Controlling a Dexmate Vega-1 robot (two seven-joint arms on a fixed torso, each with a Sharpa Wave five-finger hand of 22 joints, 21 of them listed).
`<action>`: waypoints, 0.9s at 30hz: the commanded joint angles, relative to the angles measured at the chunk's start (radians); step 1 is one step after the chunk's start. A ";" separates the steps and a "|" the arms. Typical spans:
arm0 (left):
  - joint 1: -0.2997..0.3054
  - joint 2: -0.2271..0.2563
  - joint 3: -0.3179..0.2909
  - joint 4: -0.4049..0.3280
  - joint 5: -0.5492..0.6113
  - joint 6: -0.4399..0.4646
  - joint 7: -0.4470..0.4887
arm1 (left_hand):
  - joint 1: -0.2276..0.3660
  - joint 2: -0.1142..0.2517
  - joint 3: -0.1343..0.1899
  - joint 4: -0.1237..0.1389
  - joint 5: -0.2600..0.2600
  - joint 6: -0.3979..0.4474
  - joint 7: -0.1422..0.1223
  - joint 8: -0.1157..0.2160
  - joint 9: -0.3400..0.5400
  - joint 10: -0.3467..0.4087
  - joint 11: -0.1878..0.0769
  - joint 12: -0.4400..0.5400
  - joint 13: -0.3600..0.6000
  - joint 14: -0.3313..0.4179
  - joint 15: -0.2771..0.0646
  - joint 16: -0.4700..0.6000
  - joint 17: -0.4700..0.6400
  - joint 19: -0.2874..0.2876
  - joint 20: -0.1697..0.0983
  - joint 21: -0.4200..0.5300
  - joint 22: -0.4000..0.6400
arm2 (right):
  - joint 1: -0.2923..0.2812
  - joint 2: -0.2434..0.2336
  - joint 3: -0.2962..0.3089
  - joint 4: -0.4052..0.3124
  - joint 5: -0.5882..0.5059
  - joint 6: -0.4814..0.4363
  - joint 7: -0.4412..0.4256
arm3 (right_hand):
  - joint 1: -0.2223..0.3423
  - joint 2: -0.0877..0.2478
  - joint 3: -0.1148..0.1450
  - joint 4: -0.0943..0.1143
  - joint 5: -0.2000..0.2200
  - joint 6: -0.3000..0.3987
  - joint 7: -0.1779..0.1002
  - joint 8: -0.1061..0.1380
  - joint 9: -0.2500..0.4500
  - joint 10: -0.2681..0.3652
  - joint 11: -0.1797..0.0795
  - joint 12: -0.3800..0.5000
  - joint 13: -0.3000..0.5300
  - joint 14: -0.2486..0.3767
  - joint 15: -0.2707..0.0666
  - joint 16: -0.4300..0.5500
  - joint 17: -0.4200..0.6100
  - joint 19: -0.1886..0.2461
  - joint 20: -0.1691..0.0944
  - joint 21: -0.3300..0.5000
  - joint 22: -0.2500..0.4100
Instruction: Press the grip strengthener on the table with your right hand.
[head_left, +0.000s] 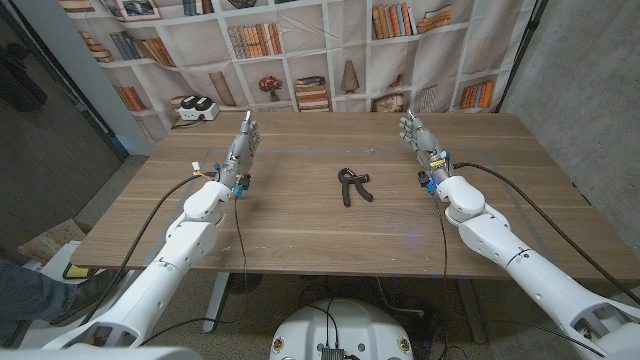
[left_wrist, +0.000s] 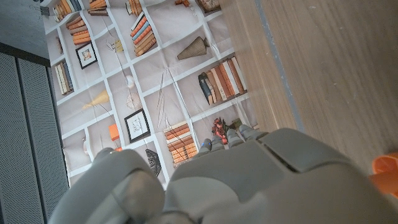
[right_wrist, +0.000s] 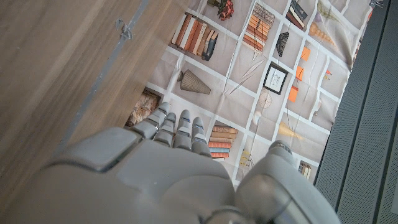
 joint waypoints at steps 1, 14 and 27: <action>0.035 0.003 -0.047 -0.033 0.015 0.004 -0.014 | 0.010 0.004 -0.001 -0.005 0.003 -0.057 0.000 0.010 0.001 -0.018 0.001 0.005 0.002 -0.055 -0.002 0.004 0.004 -0.101 -0.022 0.003 0.003 | -0.062 -0.039 -0.004 -0.120 -0.085 -0.040 -0.075 | 0.016 0.000 0.003 -0.011 -0.001 0.022 -0.001 0.012 0.001 0.016 -0.003 0.007 0.003 0.013 -0.001 0.006 0.006 0.020 -0.018 0.010 0.004; 0.016 -0.002 -0.046 -0.020 0.021 -0.002 -0.038 | 0.020 0.013 0.000 -0.009 0.003 -0.044 -0.001 0.012 0.001 -0.010 0.002 0.006 0.002 -0.046 -0.002 0.005 0.003 -0.096 -0.020 0.005 0.003 | -0.101 -0.061 -0.006 -0.189 -0.171 -0.034 -0.119 | 0.032 -0.003 0.000 -0.022 -0.004 0.084 -0.007 0.021 0.003 0.085 -0.015 0.022 0.003 0.073 -0.015 0.009 0.005 0.075 -0.034 0.018 0.003; -0.009 -0.012 -0.037 -0.005 0.034 -0.013 -0.038 | 0.030 0.020 0.001 -0.013 0.003 -0.036 -0.002 0.012 0.002 -0.002 0.001 0.007 0.002 -0.038 -0.003 0.006 0.003 -0.093 -0.018 0.006 0.003 | -0.154 -0.098 0.002 -0.286 -0.280 -0.088 -0.182 | 0.040 -0.002 0.001 -0.026 -0.005 0.099 -0.004 0.021 0.004 0.107 -0.017 0.024 0.002 0.104 -0.016 0.012 0.005 0.100 -0.034 0.021 0.003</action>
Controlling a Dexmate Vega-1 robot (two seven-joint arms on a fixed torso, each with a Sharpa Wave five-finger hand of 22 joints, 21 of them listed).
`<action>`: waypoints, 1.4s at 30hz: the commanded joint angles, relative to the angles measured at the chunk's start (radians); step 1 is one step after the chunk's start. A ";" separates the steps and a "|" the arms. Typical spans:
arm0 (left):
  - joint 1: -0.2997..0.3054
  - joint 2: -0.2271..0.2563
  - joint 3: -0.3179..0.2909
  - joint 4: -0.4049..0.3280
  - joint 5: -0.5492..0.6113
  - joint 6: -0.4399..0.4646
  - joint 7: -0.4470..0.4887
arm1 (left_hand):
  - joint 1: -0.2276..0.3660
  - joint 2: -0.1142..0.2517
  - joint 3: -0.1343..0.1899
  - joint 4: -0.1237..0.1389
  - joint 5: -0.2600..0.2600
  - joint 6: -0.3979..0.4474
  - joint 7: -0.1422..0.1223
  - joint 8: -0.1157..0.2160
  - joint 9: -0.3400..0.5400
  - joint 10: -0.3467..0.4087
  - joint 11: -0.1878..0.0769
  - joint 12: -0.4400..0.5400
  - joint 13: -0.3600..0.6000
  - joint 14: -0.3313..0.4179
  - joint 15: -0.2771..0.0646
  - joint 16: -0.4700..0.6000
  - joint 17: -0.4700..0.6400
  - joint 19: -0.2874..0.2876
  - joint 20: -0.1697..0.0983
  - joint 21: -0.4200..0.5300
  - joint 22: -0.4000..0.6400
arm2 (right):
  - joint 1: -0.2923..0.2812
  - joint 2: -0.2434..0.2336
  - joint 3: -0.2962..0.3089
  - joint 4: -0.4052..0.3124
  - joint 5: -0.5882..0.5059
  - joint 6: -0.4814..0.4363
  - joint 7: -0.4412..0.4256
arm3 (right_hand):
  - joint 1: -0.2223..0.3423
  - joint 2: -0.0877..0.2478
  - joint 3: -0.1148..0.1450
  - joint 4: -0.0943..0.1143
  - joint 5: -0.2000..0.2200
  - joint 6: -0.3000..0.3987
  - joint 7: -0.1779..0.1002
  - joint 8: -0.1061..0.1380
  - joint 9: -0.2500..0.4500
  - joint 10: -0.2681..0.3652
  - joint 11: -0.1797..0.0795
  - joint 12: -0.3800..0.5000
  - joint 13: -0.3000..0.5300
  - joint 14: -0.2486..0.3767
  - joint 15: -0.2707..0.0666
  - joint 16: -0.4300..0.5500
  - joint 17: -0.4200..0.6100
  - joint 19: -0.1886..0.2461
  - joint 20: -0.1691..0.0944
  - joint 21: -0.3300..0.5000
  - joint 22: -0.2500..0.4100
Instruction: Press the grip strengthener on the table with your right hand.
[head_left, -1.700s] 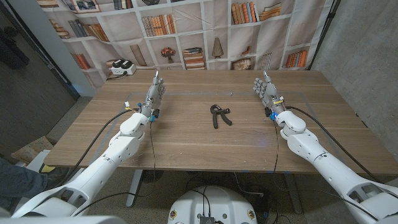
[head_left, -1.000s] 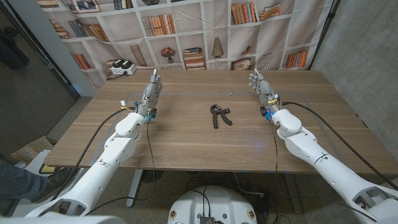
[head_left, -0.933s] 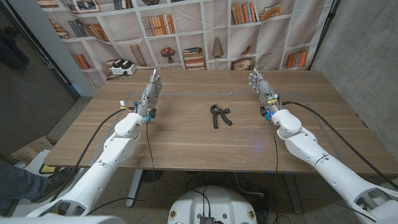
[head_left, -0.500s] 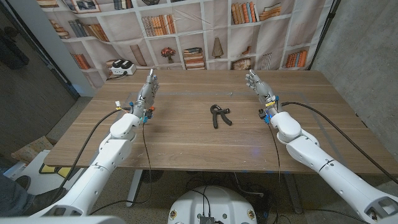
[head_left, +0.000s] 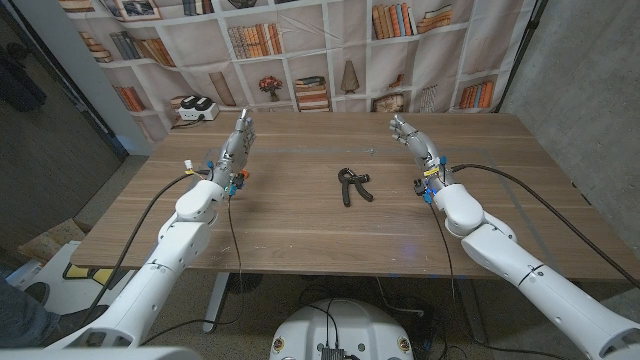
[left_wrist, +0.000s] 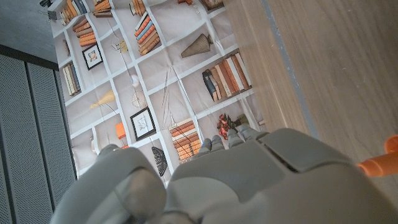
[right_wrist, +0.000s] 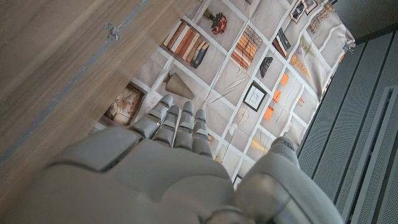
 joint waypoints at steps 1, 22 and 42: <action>-0.023 -0.009 0.006 0.017 0.013 -0.017 -0.005 | 0.008 -0.002 -0.003 -0.009 0.003 -0.036 -0.002 0.006 0.002 -0.002 0.001 0.007 0.002 -0.036 -0.001 0.006 0.003 -0.093 -0.018 0.006 0.004 | -0.048 -0.034 0.006 -0.091 -0.106 -0.055 -0.060 | 0.010 0.002 0.003 -0.008 -0.005 0.010 0.002 0.006 0.004 0.013 -0.003 0.006 0.003 0.013 -0.003 0.004 0.005 0.011 -0.032 0.006 0.003; 0.006 -0.032 0.003 -0.006 -0.004 -0.039 0.002 | 0.025 0.007 -0.004 -0.015 0.002 -0.017 -0.006 0.008 0.002 0.016 -0.005 0.009 0.003 -0.019 -0.004 0.007 0.003 -0.092 -0.017 0.006 0.003 | -0.094 -0.073 -0.002 -0.238 -0.309 -0.232 -0.154 | 0.031 0.005 0.005 -0.017 -0.006 0.052 0.007 0.007 0.005 0.075 -0.002 0.017 0.003 0.077 -0.009 0.008 0.005 0.063 -0.027 0.011 0.004; 0.083 0.043 0.007 -0.113 0.029 -0.014 0.071 | 0.056 0.019 -0.006 -0.028 -0.004 0.014 0.000 0.010 0.003 0.056 0.001 0.015 0.003 0.038 0.004 0.017 0.004 -0.029 -0.015 0.029 0.006 | -0.118 -0.098 -0.054 -0.344 -0.465 -0.377 -0.173 | 0.049 0.009 0.008 -0.023 -0.008 0.092 0.012 0.013 0.006 0.118 0.003 0.024 0.004 0.117 -0.010 0.008 0.006 0.092 -0.023 0.013 0.005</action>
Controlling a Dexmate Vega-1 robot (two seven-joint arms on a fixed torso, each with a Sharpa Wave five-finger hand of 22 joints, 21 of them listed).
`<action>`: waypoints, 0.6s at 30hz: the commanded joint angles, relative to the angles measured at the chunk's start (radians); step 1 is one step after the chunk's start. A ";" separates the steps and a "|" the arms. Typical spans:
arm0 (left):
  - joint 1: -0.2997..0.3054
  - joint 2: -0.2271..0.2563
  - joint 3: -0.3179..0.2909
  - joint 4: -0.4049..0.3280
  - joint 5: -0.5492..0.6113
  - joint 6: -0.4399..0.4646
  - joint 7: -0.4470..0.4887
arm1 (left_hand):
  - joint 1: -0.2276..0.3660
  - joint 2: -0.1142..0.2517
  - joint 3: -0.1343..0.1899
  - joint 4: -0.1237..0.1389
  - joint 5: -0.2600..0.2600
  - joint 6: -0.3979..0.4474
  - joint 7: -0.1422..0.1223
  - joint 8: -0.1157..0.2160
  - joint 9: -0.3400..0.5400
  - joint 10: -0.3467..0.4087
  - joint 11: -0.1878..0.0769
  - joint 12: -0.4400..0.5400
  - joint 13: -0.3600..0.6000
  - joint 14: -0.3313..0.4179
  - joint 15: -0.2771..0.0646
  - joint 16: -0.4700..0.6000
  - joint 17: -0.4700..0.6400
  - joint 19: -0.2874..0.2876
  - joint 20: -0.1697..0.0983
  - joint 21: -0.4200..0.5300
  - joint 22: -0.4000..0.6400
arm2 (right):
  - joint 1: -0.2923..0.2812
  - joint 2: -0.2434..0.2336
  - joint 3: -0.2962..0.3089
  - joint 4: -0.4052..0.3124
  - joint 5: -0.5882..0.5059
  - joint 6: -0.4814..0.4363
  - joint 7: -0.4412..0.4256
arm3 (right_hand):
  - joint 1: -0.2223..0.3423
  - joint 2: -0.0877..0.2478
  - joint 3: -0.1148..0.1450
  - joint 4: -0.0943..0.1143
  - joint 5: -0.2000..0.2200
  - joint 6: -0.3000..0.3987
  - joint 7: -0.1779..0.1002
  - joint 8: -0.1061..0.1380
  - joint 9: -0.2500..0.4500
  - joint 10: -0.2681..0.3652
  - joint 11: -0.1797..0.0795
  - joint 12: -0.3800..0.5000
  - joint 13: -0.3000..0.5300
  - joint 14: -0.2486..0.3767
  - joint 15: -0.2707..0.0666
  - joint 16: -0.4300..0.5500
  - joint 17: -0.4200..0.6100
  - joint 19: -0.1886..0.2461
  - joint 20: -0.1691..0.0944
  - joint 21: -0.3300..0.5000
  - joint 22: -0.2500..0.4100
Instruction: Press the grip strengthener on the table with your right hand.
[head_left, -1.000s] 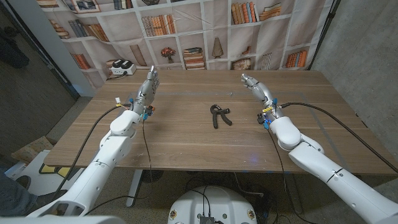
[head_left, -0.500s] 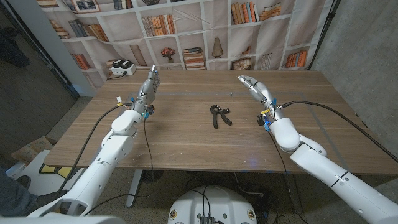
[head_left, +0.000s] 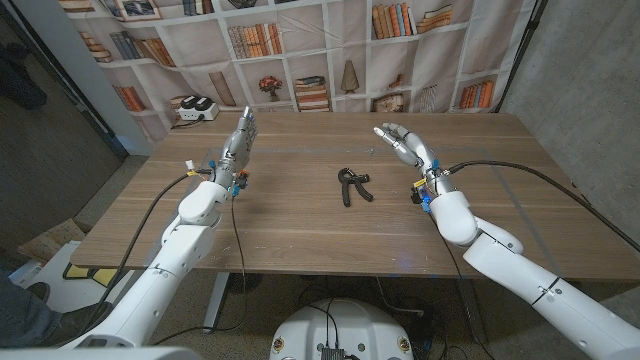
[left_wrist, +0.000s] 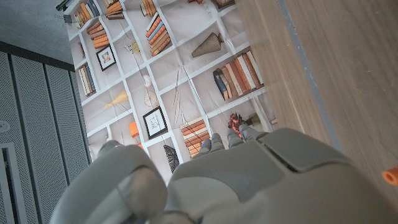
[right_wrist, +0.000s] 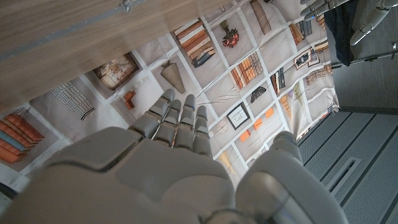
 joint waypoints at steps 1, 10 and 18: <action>0.057 0.057 -0.001 -0.074 0.008 0.034 0.029 | 0.014 0.004 -0.004 -0.006 -0.005 0.019 0.004 0.006 0.003 0.019 0.002 0.008 0.003 0.030 0.004 0.011 0.004 -0.020 -0.016 0.020 0.007 | -0.029 -0.024 -0.035 -0.091 -0.141 -0.132 -0.021 | 0.014 0.000 0.002 -0.006 -0.001 0.022 0.002 0.006 0.002 0.027 0.003 0.009 0.004 0.015 0.004 0.007 0.001 0.017 -0.022 0.006 0.005; 0.053 0.032 -0.014 -0.003 -0.038 -0.046 -0.006 | 0.016 -0.023 -0.027 -0.013 -0.013 0.077 0.011 0.020 0.003 0.066 0.006 0.017 0.003 0.064 0.007 0.014 0.006 0.013 -0.003 0.028 0.009 | -0.058 -0.032 -0.061 -0.192 -0.272 -0.306 -0.035 | 0.019 0.000 0.001 -0.006 -0.003 0.051 0.005 0.011 0.002 0.057 -0.003 0.014 0.004 0.051 0.003 0.012 0.003 0.041 -0.017 0.010 0.006; 0.084 0.045 -0.026 -0.041 -0.030 -0.047 0.027 | 0.010 -0.037 -0.041 -0.012 -0.015 0.089 0.005 0.018 0.002 0.074 -0.002 0.016 0.003 0.066 0.000 0.010 0.006 -0.007 0.001 0.018 0.009 | -0.044 -0.020 -0.111 -0.228 -0.385 -0.419 -0.036 | 0.029 -0.007 -0.004 -0.008 -0.005 0.131 0.024 0.026 0.002 0.138 0.011 0.030 0.003 0.128 0.019 0.022 0.005 0.097 0.008 0.018 0.008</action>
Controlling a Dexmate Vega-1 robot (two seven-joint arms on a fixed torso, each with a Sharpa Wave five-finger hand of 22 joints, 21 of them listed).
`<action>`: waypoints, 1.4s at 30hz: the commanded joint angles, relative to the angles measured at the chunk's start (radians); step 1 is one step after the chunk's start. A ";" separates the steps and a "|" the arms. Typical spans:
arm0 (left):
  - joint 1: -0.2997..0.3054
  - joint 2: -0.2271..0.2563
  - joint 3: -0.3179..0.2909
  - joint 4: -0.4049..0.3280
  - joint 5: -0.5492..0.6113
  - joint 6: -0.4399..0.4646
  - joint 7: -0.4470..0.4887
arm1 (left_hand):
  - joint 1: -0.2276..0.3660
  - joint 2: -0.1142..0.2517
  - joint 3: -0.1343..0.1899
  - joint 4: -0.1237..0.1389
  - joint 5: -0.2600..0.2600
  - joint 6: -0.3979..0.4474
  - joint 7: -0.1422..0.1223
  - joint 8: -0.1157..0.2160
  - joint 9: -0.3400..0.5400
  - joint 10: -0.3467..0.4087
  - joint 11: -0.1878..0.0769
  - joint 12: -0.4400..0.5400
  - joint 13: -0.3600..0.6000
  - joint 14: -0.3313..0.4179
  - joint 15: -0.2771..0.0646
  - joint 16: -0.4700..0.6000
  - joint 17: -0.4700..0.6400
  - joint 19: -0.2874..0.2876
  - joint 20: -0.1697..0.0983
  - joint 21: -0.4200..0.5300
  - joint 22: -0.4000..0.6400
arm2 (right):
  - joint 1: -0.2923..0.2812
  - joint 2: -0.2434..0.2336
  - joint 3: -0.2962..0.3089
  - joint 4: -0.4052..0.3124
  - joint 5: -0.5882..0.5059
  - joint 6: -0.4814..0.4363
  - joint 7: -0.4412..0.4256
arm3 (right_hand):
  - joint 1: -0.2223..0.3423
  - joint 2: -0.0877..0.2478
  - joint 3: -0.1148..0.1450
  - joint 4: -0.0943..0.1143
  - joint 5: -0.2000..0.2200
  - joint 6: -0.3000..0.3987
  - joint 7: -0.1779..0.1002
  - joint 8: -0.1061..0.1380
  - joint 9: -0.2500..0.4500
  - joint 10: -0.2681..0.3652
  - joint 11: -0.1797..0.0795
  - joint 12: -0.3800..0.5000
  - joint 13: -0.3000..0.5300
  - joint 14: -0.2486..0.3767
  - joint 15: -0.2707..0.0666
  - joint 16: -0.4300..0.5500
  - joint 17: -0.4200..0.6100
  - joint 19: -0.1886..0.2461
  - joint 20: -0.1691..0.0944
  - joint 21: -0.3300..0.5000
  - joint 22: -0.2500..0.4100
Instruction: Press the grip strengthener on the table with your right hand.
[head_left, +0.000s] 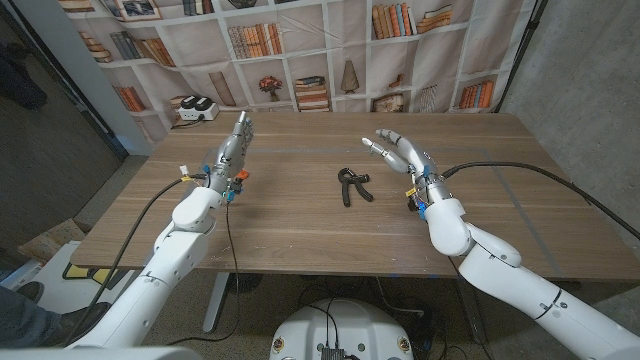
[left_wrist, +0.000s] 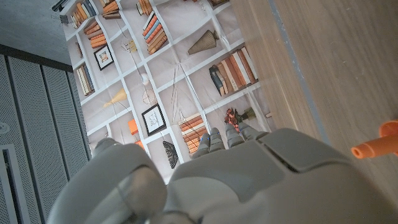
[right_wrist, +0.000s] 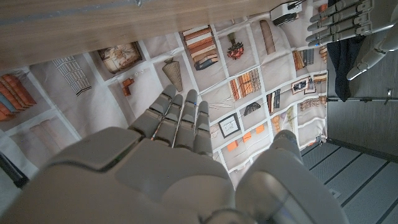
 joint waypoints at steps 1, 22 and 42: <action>0.030 0.009 -0.012 -0.017 -0.021 -0.021 0.007 | -0.005 -0.003 -0.011 0.000 -0.003 0.011 -0.005 0.003 0.002 0.010 -0.005 0.002 0.003 0.001 -0.008 0.001 0.001 -0.030 0.004 -0.008 0.004 | 0.007 0.007 -0.077 -0.081 -0.180 -0.191 0.002 | 0.017 -0.002 -0.001 -0.006 -0.005 0.046 0.006 0.014 0.002 0.050 0.004 0.017 0.003 0.048 0.006 0.014 0.005 0.040 0.010 0.008 0.003; 0.061 0.020 -0.023 -0.035 -0.048 -0.026 -0.014 | -0.008 0.007 -0.018 0.006 -0.003 0.024 -0.003 -0.001 0.002 0.017 -0.016 -0.003 0.003 0.002 -0.021 -0.004 0.001 -0.048 0.010 -0.018 0.003 | 0.083 0.084 -0.279 -0.059 -0.518 -0.497 0.109 | 0.101 -0.035 0.007 -0.039 0.010 0.069 0.020 0.009 0.002 0.097 0.009 0.016 0.003 0.118 0.010 0.016 0.005 0.105 0.022 0.017 0.003; 0.062 0.033 -0.033 -0.041 -0.056 -0.020 -0.022 | -0.010 0.020 -0.021 0.011 -0.003 0.027 -0.007 -0.006 0.002 0.021 -0.017 -0.007 0.004 0.005 -0.023 -0.006 0.001 -0.054 0.018 -0.020 0.003 | 0.195 0.135 -0.408 0.001 -0.698 -0.621 0.386 | 0.107 -0.055 -0.003 -0.028 0.014 0.085 0.034 0.004 0.003 0.132 0.016 0.018 0.003 0.158 0.017 0.018 0.007 0.137 0.039 0.020 0.005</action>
